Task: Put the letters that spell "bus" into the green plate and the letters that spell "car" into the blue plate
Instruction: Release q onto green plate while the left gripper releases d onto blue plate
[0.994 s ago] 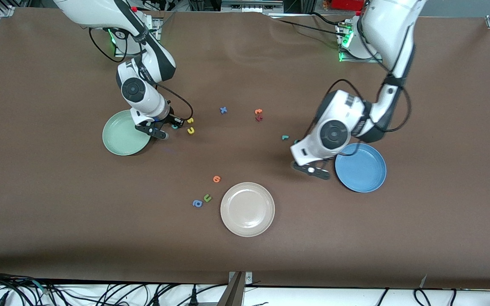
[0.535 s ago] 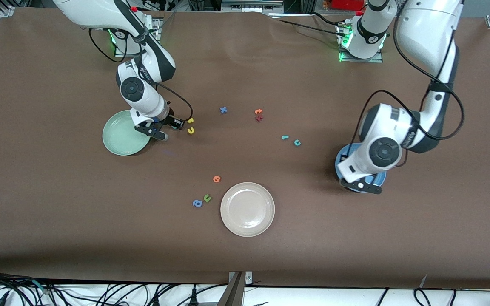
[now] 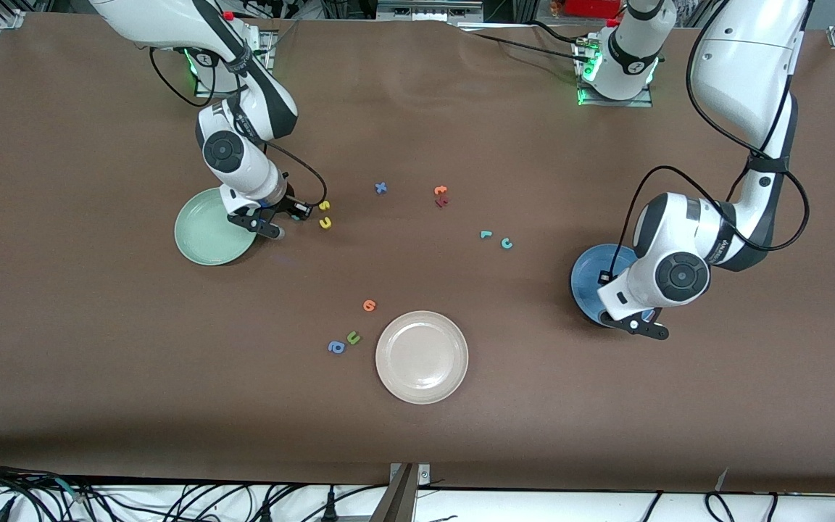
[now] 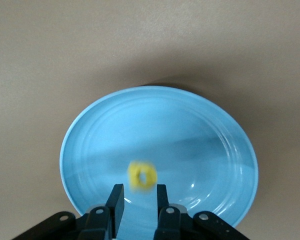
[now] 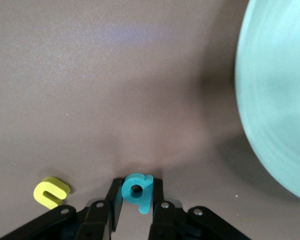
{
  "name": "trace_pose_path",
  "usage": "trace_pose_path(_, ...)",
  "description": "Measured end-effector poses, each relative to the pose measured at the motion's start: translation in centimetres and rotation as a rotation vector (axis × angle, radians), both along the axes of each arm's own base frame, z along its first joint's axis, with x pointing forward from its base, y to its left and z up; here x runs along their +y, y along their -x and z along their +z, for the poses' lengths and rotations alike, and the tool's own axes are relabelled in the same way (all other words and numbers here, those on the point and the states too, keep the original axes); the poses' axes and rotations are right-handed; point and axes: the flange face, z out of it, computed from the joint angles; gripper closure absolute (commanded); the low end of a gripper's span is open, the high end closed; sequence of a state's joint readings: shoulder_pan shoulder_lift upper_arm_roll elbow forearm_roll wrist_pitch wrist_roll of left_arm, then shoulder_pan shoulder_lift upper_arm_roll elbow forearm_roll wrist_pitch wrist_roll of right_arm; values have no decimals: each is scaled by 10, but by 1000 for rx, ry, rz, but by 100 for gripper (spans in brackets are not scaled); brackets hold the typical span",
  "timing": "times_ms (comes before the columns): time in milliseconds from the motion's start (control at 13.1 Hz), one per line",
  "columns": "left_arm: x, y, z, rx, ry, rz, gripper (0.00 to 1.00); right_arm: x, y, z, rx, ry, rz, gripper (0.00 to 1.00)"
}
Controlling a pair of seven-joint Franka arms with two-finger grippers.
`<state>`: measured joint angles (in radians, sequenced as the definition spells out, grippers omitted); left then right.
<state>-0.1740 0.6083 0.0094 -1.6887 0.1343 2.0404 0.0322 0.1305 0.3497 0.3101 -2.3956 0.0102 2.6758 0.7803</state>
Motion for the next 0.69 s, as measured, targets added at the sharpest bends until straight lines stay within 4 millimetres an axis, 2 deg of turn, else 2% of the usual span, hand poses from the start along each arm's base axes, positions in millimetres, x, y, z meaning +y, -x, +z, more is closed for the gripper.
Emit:
trace_pose_path(153, -2, 0, 0, -1, 3, -4, 0, -8, -16, 9, 26, 19, 5, 98)
trace_pose_path(229, -7, 0, 1, -3, 8, -11, 0, -14, -30, 21, 68, 41, 20, 98)
trace_pose_path(382, -32, 2, 6, -6, 33, -36, 0, -35, -64, 59, 162, 79, 66, 98)
trace_pose_path(535, -69, 12, 14, 8, 66, -32, 0, -76, -92, 91, 210, 82, 135, 98)
trace_pose_path(688, -105, 25, 17, 26, 91, 5, 0, -126, -102, 90, 231, 66, 211, 98)
